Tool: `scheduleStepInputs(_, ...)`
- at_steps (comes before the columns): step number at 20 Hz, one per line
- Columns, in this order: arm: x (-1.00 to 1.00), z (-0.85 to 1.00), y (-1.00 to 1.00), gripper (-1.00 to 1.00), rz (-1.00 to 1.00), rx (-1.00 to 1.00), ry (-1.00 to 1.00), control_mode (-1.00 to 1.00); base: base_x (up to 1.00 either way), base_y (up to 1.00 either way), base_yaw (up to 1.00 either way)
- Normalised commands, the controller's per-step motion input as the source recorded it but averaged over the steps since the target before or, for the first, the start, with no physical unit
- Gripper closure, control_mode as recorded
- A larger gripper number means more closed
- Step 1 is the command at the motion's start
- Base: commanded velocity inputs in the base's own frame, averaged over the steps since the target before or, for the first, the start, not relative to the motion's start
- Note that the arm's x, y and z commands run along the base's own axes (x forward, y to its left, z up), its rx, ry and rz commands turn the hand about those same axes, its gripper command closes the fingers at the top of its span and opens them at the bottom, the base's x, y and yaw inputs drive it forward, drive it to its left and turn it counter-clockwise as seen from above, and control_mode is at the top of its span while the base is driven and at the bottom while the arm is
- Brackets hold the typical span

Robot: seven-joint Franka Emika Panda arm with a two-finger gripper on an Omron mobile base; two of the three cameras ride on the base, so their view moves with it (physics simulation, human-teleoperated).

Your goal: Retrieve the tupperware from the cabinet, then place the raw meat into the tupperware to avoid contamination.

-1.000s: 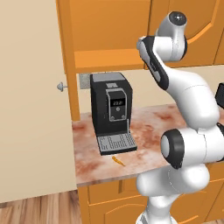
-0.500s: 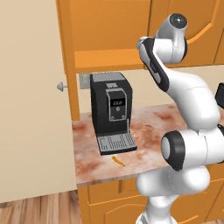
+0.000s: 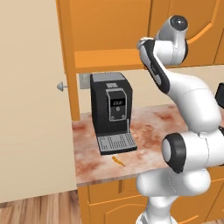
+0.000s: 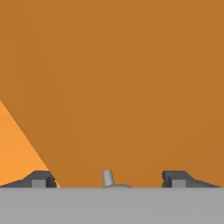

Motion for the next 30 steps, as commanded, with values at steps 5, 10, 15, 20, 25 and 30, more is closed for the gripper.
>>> scheduleStepInputs(5,-0.39,0.00,-0.36,1.00,0.00,0.04,-0.02,-1.00,0.00,0.00,0.00)
scheduleStepInputs(10,-0.60,0.00,-0.41,1.00,0.00,0.06,-0.02,-1.00,0.00,0.00,0.00)
scheduleStepInputs(15,-0.74,0.00,-0.52,1.00,0.02,0.07,-0.05,-1.00,0.00,0.00,0.00)
scheduleStepInputs(20,-0.88,0.00,-0.60,1.00,0.03,0.09,-0.09,-1.00,0.00,0.00,0.00)
scheduleStepInputs(25,-0.97,0.00,-0.54,1.00,0.01,0.10,-0.12,-1.00,0.00,0.00,0.00)
scheduleStepInputs(30,-0.79,0.01,-0.58,1.00,0.04,0.12,-0.10,-1.00,0.00,0.00,0.00)
